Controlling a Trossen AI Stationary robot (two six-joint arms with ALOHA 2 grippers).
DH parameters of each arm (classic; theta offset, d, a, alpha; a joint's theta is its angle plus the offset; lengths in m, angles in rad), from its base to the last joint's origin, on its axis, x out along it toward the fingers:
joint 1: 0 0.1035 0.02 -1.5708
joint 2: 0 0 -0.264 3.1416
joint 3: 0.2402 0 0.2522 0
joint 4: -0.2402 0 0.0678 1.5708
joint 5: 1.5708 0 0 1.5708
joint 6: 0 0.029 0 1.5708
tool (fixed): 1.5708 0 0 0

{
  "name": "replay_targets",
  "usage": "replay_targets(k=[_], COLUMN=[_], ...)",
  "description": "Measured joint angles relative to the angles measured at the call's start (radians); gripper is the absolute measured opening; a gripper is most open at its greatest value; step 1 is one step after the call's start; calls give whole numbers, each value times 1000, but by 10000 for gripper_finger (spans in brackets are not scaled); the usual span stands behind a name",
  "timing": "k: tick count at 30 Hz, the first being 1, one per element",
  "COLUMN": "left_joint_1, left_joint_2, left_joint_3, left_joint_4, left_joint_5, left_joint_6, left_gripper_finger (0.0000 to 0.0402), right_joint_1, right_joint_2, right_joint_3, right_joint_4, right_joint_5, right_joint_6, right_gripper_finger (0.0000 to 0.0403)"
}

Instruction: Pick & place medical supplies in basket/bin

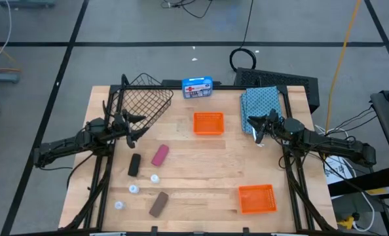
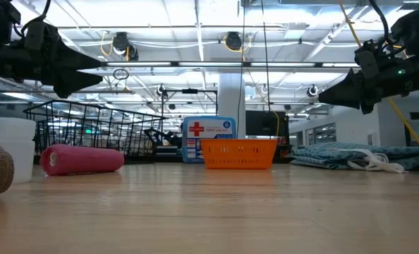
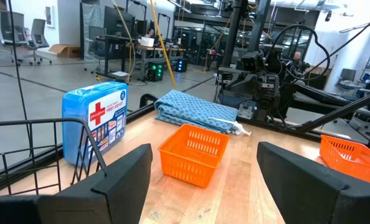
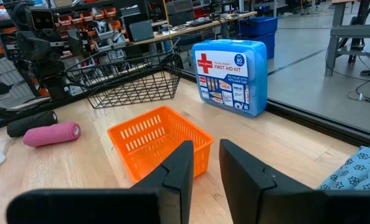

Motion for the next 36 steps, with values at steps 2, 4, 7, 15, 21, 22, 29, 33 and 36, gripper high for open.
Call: replay_targets(k=[2, 4, 7, 15, 21, 22, 29, 33, 36], left_joint_1=[0, 0, 0, 0, 0, 0, 0, 0, 0], left_joint_2=[0, 0, 0, 0, 0, 0, 0, 0, 0], left_joint_3=[0, 0, 0, 0, 0, 0, 0, 0, 0], left_joint_4=[0, 0, 0, 98, 177, 176, 173, 173, 172], left_joint_5=[0, 0, 0, 4, 0, 0, 0, 0, 0], left_joint_6=[0, 0, 0, -151, -270, -270, -295, -296, -297], left_gripper_finger=[301, 301, 301, 301, 301, 301, 301, 301, 301], right_joint_1=[0, 0, 0, 0, 0, 0, 0, 0, 0], right_joint_2=[0, 0, 0, 0, 0, 0, 0, 0, 0], right_joint_3=[0, 0, 0, 0, 0, 0, 0, 0, 0], right_joint_4=[0, 0, 0, 0, 0, 0, 0, 0, 0], right_joint_5=[0, 0, 0, 0, 0, 0, 0, 0, 0], right_joint_6=[0, 0, 0, 0, 0, 0, 0, 0, 0], right_gripper_finger=[71, 71, 71, 71, 71, 71, 71, 71, 71])
